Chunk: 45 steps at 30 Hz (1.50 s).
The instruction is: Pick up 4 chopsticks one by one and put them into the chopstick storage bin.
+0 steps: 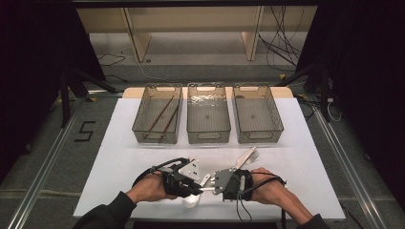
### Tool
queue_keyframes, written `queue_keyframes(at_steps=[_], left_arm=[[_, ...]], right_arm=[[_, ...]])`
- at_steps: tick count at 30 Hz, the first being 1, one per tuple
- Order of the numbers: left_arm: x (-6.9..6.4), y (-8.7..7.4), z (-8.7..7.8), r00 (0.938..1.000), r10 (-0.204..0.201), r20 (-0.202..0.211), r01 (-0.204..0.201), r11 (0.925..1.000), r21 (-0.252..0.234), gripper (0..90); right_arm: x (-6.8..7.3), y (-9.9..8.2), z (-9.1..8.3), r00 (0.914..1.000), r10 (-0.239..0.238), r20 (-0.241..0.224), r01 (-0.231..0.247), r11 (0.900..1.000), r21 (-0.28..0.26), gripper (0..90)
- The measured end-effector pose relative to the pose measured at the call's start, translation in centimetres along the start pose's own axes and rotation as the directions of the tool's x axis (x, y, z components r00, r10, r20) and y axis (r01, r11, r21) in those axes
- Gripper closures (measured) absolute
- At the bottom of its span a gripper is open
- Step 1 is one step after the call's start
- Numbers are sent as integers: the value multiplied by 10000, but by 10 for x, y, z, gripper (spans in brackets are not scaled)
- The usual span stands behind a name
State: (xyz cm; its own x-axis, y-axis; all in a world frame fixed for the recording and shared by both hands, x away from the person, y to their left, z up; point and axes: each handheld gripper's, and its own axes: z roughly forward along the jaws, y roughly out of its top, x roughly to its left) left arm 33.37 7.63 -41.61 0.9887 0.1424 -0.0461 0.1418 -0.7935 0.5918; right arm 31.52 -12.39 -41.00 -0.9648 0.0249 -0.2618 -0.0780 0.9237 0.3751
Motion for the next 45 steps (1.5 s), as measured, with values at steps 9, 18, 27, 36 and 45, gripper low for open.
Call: queue_keyframes(at_steps=[9, 18, 27, 36, 45], left_arm=[[11, -7, -13, 9970, -431, -644, 418, 9989, -224, 828], [20, -13, -28, 9851, -1144, -1284, 1067, 9921, -657, 828], [33, -19, -47, 9450, -2443, -2175, 2134, 9644, -1559, 828], [46, -27, -61, 9048, -3577, -2312, 3107, 9256, -2161, 828], [60, -27, -70, 8867, -3754, -2699, 3166, 9184, -2373, 827]], right_arm=[[-11, -7, -19, 9835, 1676, 677, -1619, 9833, -828, 511], [-17, -18, -33, 9467, 2925, 1345, -2616, 9424, -2082, 421], [-19, -35, -33, 9122, 3992, 930, -3703, 8999, -2305, 371], [-18, -55, -27, 8853, 4584, 779, -4344, 8753, -2125, 348], [-16, -68, -26, 8658, 4936, 822, -4732, 8610, -1866, 328]])
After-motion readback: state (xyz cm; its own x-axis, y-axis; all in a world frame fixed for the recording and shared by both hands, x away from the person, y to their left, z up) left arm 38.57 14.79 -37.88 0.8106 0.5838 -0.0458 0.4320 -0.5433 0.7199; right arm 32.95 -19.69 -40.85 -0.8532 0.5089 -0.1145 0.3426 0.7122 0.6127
